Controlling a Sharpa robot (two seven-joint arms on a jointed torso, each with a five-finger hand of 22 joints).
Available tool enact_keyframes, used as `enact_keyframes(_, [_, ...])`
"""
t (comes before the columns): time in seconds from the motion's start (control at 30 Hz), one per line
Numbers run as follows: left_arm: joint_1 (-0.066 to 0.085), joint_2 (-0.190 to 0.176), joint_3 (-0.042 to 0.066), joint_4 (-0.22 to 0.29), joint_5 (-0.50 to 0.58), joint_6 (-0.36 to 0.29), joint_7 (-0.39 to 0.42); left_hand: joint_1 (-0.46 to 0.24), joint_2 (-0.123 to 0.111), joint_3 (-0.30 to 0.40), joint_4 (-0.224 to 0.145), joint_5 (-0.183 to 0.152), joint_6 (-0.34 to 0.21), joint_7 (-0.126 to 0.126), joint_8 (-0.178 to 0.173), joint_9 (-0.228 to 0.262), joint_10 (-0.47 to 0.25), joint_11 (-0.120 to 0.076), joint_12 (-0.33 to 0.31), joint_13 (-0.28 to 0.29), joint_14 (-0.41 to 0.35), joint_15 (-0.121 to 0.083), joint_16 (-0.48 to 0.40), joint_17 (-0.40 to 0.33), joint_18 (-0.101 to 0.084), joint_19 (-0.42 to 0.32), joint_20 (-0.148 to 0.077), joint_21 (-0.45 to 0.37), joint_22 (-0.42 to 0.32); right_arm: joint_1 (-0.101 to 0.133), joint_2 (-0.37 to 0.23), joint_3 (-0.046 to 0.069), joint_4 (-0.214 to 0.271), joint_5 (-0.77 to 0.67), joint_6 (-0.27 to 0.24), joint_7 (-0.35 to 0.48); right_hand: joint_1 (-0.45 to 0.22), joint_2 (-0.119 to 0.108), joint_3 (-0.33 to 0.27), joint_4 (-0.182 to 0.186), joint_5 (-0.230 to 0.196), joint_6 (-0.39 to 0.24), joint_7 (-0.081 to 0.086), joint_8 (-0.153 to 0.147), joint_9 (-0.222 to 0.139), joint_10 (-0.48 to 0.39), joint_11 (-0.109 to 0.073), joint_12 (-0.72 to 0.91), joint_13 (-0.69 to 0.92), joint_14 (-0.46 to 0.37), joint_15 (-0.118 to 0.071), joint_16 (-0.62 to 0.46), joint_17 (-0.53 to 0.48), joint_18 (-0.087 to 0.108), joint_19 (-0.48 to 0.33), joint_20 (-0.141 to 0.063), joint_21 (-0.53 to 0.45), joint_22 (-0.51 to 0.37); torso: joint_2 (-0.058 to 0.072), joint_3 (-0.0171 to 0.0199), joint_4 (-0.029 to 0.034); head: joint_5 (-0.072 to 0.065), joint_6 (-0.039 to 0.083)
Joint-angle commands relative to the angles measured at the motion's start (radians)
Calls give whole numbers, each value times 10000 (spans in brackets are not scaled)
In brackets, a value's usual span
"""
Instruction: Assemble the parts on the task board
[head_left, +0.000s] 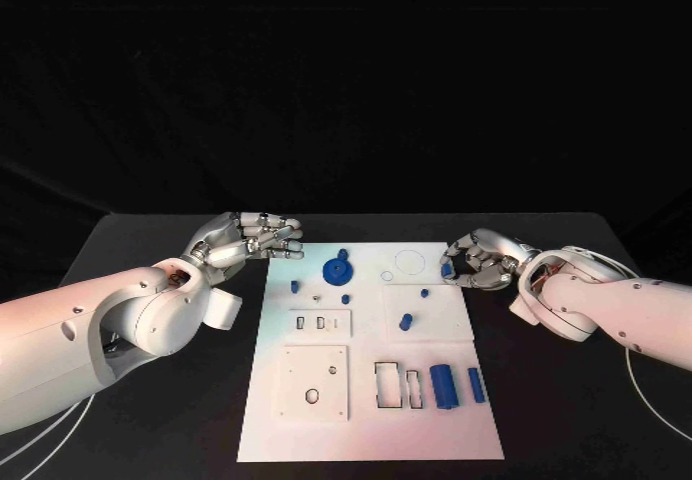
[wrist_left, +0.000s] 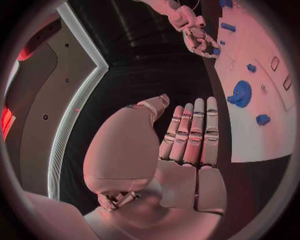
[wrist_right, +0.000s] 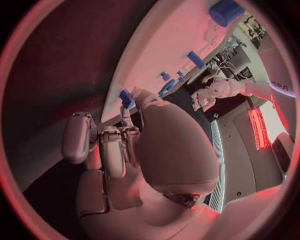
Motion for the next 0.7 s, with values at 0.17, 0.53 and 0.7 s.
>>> enact_keyframes(0.17, [4, 4, 6, 20, 22, 174, 60, -82, -2, 16, -40, -48, -83, 164, -49, 16, -69, 11, -46, 15, -56, 17, -42, 20, 133, -50, -7, -66, -11, -12, 23, 0, -12, -140, 150, -48, -16, 310, 377, -56, -19, 345, -106, 93, 49, 676, -109, 117, 2136, 979, -98, -1, 2415, -20, 89, -110, 108, 88, 6, 2, -4, -5, -40])
enact_keyframes(0.53, [4, -4, 6, 23, 22, 169, 54, -82, -2, 16, -40, -48, -83, 164, -49, 16, -69, 11, -46, 15, -56, 17, -42, 20, 133, -50, -7, -66, -11, -14, 54, 0, 28, -201, -86, -33, 22, 454, 1201, -337, -13, 686, -224, 161, 124, 735, -218, 190, 2208, 994, -202, 17, 2485, -46, 152, -213, 188, 229, 2, 7, -3, -27, -67])
enact_keyframes(0.7, [4, -8, 6, 22, 22, 171, 51, -82, -2, 16, -40, -48, -83, 164, -49, 16, -69, 11, -46, 15, -56, 17, -42, 20, 133, -50, -7, -66, -11, -14, 34, 2, 138, -264, -514, -84, -16, 467, 1339, -398, -15, 748, -248, 187, 152, 749, -242, 205, 2222, 1001, -221, 25, 2515, -56, 177, -231, 223, 279, 1, 9, 2, -25, -75])
